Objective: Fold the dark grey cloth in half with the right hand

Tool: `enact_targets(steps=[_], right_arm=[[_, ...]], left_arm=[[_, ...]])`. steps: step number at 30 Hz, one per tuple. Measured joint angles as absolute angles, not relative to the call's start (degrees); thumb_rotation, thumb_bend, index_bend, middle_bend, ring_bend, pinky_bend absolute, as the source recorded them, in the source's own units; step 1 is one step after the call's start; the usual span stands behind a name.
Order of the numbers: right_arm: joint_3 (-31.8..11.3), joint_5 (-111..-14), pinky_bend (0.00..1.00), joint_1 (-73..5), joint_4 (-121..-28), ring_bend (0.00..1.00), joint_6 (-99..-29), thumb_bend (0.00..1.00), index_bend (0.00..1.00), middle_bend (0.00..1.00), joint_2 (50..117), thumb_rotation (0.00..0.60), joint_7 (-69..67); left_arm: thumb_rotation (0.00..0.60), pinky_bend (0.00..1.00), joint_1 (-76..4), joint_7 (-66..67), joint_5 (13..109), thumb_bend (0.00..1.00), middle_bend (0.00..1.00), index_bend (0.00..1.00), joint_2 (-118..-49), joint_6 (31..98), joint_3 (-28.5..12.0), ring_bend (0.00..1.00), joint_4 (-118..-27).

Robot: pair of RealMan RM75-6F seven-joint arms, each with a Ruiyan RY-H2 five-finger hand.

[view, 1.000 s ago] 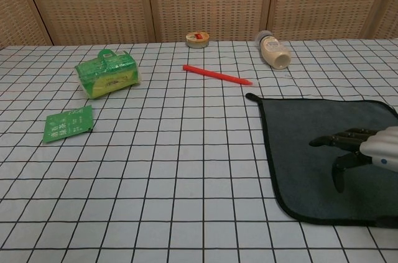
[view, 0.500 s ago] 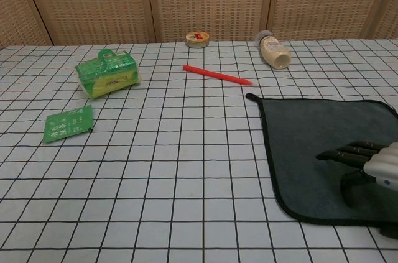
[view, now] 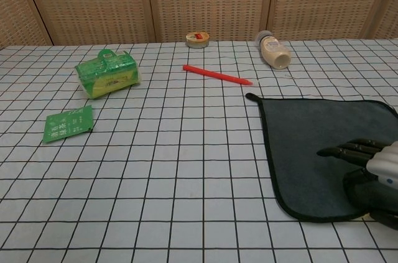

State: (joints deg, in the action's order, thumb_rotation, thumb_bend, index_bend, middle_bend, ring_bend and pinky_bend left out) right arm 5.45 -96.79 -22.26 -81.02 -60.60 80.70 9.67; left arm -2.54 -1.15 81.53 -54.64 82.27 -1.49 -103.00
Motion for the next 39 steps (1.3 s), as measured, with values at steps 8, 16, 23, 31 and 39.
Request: enact_targets(steps=[8, 16, 23, 31, 39], right_arm=[[5.08, -96.88, 0.0, -22.42, -81.01, 0.0, -62.23, 0.67, 0.58, 0.0, 80.57, 0.6, 7.0], [3.02, -94.81, 0.0, -23.76, -82.26, 0.0, -61.8, 0.68, 0.6, 0.0, 80.33, 0.6, 5.73], [-0.09, -91.2, 0.0, -25.78, -84.03, 0.0, -59.85, 0.69, 0.61, 0.0, 79.82, 0.6, 7.04], [-4.61, -84.23, 0.0, -28.94, -84.38, 0.0, -55.95, 0.69, 0.61, 0.0, 79.73, 0.6, 9.72], [-8.22, -76.9, 0.0, -32.13, -80.2, 0.0, -52.02, 0.69, 0.61, 0.0, 81.89, 0.6, 11.77]], left_arm=[[0.6, 0.0, -2.47, -1.34, 81.65, 0.0, 0.0, 0.0, -54.58, 82.45, -1.44, 0.0, -103.04], [0.6, 0.0, -2.54, -1.35, 81.59, 0.0, 0.0, 0.0, -54.57, 82.37, -1.44, 0.0, -103.01], [0.6, 0.0, -2.67, -1.63, 81.28, 0.0, 0.0, 0.0, -54.52, 82.03, -1.47, 0.0, -102.96], [0.6, 0.0, -2.97, -2.15, 80.59, 0.0, 0.0, 0.0, -54.47, 81.29, -1.63, 0.0, -102.77], [0.6, 0.0, -3.43, -2.25, 79.38, 0.0, 0.0, 0.0, -54.58, 80.24, -1.91, 0.0, -102.45]])
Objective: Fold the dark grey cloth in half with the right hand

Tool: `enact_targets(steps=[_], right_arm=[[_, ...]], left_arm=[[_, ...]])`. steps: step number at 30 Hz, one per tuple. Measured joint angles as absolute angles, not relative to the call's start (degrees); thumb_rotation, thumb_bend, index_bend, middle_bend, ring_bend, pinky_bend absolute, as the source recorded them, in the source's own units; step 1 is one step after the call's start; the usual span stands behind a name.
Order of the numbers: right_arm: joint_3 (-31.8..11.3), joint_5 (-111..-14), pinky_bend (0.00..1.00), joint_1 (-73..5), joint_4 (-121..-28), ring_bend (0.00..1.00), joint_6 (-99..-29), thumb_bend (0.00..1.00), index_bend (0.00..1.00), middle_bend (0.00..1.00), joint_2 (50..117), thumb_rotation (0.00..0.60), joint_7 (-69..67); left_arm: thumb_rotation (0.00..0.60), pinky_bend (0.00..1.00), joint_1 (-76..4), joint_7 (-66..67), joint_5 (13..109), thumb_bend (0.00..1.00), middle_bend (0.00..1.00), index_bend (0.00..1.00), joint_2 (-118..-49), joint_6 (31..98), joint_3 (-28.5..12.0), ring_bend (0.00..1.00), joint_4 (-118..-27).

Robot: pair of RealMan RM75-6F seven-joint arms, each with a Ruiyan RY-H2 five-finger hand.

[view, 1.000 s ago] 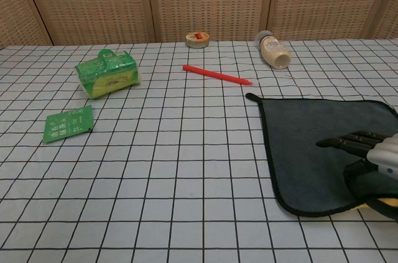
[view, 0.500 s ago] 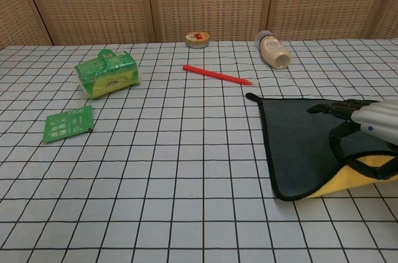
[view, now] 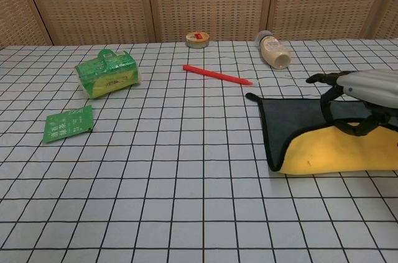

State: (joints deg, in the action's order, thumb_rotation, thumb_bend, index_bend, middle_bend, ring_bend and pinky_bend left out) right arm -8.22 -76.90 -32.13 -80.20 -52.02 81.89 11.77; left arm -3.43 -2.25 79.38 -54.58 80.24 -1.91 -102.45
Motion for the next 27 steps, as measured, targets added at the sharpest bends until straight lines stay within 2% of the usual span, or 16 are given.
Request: enact_targets(steps=[15, 27], right_arm=[[-11.74, -68.61, 0.0, -37.23, -71.52, 0.0, -48.08, 0.69, 0.62, 0.0, 86.54, 0.6, 15.4], [-12.63, -65.2, 0.0, -40.58, -64.7, 0.0, -46.4, 0.69, 0.63, 0.01, 89.98, 0.6, 18.22]], left_arm=[[0.6, 0.0, -4.21, -2.6, 77.35, 0.0, 0.0, 0.0, -54.74, 78.51, -2.43, 0.0, -101.92], [0.6, 0.0, -4.65, -2.22, 76.16, 0.0, 0.0, 0.0, -55.0, 77.57, -2.65, 0.0, -101.51]])
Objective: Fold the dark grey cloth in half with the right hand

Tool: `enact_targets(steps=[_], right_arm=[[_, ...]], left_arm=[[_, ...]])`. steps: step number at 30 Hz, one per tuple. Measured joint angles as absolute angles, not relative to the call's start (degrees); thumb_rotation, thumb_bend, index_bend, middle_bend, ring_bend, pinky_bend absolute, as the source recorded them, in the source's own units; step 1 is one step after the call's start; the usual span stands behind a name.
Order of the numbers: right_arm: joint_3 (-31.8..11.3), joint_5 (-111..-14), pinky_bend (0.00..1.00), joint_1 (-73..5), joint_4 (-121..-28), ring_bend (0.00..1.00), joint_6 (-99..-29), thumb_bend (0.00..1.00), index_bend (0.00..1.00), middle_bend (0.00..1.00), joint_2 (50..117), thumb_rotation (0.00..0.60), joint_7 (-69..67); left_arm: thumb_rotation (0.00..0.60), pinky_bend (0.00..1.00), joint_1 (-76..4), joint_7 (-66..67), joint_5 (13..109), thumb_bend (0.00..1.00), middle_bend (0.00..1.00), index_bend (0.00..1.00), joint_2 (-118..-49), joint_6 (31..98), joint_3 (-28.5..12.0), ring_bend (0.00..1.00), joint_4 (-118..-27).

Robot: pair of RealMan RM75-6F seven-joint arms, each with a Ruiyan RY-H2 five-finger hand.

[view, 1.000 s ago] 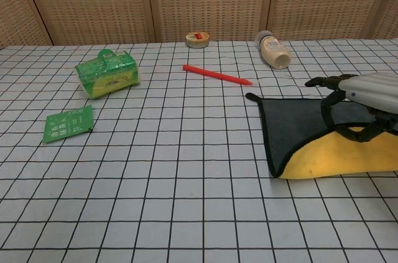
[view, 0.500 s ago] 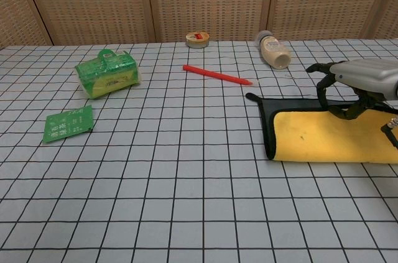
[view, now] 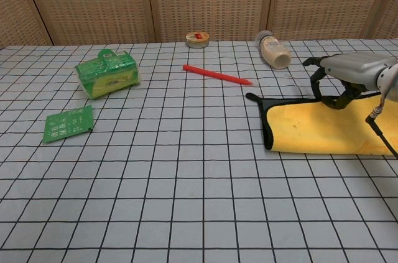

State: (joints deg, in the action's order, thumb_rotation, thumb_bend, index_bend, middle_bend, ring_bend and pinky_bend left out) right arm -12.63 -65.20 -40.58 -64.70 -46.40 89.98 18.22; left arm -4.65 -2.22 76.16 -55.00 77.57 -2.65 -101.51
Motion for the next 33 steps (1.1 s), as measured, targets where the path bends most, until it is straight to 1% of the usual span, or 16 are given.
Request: enact_targets(steps=[17, 25, 33], right_arm=[[-14.13, -60.52, 0.0, -43.86, -59.2, 0.0, -45.85, 0.7, 0.63, 0.02, 93.34, 0.6, 21.71], [-14.83, -56.78, 0.0, -44.83, -54.55, 0.0, -44.79, 0.7, 0.63, 0.02, 95.74, 0.6, 23.13], [-14.59, -56.27, 0.0, -45.3, -53.28, 0.0, -44.28, 0.69, 0.63, 0.02, 96.52, 0.6, 23.09]], left_arm=[[0.6, 0.0, -5.04, -1.63, 75.07, 0.0, 0.0, 0.0, -55.34, 76.93, -2.91, 0.0, -101.3], [0.6, 0.0, -5.17, -1.42, 74.62, 0.0, 0.0, 0.0, -55.46, 76.73, -3.01, 0.0, -101.2], [0.6, 0.0, -5.29, -1.31, 74.48, 0.0, 0.0, 0.0, -55.53, 76.58, -3.06, 0.0, -101.11]])
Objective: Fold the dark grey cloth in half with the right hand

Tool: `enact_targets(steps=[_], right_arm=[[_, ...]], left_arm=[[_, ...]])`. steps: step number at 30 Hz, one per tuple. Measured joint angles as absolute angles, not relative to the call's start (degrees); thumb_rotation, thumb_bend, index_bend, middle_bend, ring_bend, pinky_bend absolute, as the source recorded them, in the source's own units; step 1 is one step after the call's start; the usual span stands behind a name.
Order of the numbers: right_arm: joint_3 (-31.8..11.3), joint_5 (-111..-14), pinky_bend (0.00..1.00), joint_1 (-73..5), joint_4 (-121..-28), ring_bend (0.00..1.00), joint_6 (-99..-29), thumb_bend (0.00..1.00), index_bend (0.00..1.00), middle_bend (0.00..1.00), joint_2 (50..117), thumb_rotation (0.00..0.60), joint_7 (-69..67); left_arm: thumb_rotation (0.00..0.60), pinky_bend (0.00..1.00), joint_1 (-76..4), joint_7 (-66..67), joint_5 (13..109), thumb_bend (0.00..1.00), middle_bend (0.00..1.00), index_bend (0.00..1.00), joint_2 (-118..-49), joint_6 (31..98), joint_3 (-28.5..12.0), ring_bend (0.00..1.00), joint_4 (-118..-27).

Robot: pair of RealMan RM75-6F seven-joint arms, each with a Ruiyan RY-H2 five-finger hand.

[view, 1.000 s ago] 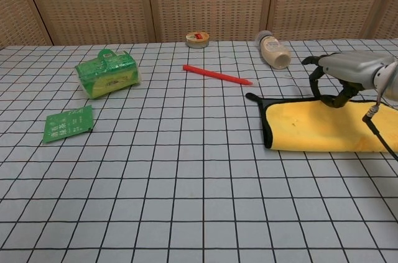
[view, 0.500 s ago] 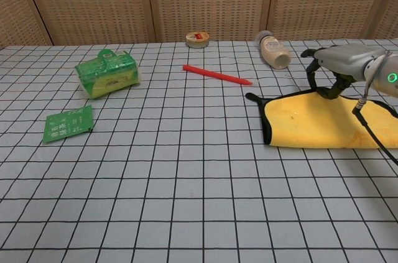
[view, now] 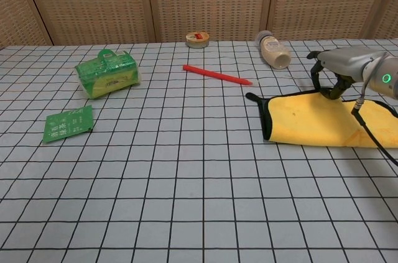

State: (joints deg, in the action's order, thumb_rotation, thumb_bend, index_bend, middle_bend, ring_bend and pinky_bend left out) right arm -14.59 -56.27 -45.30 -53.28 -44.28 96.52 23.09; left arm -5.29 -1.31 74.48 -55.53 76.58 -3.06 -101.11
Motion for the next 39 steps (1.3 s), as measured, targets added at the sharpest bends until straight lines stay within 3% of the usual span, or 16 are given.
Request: enact_targets(steps=[5, 8, 10, 12, 15, 22, 29, 33, 39], right_arm=[[-14.06, -56.82, 0.0, -45.37, -53.5, 0.0, -44.55, 0.67, 0.63, 0.02, 96.9, 0.6, 22.98], [-13.95, -56.84, 0.0, -45.43, -53.49, 0.0, -44.77, 0.52, 0.62, 0.02, 97.11, 0.6, 23.08], [-13.9, -56.86, 0.0, -45.46, -53.36, 0.0, -44.94, 0.37, 0.54, 0.01, 97.2, 0.6, 23.25], [-13.88, -56.84, 0.0, -45.48, -53.21, 0.0, -45.09, 0.21, 0.39, 0.0, 97.28, 0.6, 23.35], [-14.01, -57.0, 0.0, -45.38, -53.34, 0.0, -45.76, 0.13, 0.23, 0.0, 97.27, 0.6, 23.01], [-14.4, -58.56, 0.0, -44.47, -56.51, 0.0, -48.55, 0.13, 0.18, 0.0, 95.32, 0.6, 21.2], [-14.01, -60.18, 0.0, -41.77, -64.36, 0.0, -51.89, 0.14, 0.28, 0.0, 88.65, 0.6, 20.44], [-13.32, -60.21, 0.0, -38.79, -68.04, 0.0, -53.82, 0.2, 0.37, 0.0, 84.28, 0.6, 19.88], [-12.73, -56.76, 0.0, -36.66, -68.8, 0.0, -52.91, 0.33, 0.39, 0.0, 82.1, 0.6, 19.25]], left_arm=[[0.6, 0.0, -5.22, -1.42, 74.56, 0.0, 0.0, 0.0, -55.5, 76.68, -3.01, 0.0, -101.15], [0.6, 0.0, -5.21, -1.47, 74.6, 0.0, 0.0, 0.0, -55.48, 76.69, -2.99, 0.0, -101.14], [0.6, 0.0, -5.2, -1.55, 74.63, 0.0, 0.0, 0.0, -55.46, 76.74, -3.0, 0.0, -101.15], [0.6, 0.0, -5.18, -1.61, 74.64, 0.0, 0.0, 0.0, -55.43, 76.77, -3.01, 0.0, -101.14], [0.6, 0.0, -5.18, -1.77, 74.58, 0.0, 0.0, 0.0, -55.39, 76.71, -3.01, 0.0, -101.06], [0.6, 0.0, -5.21, -1.96, 74.68, 0.0, 0.0, 0.0, -55.34, 76.63, -2.98, 0.0, -101.03], [0.6, 0.0, -5.1, -2.17, 75.61, 0.0, 0.0, 0.0, -55.19, 76.92, -2.71, 0.0, -101.29], [0.6, 0.0, -4.9, -2.38, 76.32, 0.0, 0.0, 0.0, -55.05, 77.39, -2.51, 0.0, -101.49], [0.6, 0.0, -4.77, -2.49, 77.03, 0.0, 0.0, 0.0, -54.92, 77.86, -2.37, 0.0, -101.72]])
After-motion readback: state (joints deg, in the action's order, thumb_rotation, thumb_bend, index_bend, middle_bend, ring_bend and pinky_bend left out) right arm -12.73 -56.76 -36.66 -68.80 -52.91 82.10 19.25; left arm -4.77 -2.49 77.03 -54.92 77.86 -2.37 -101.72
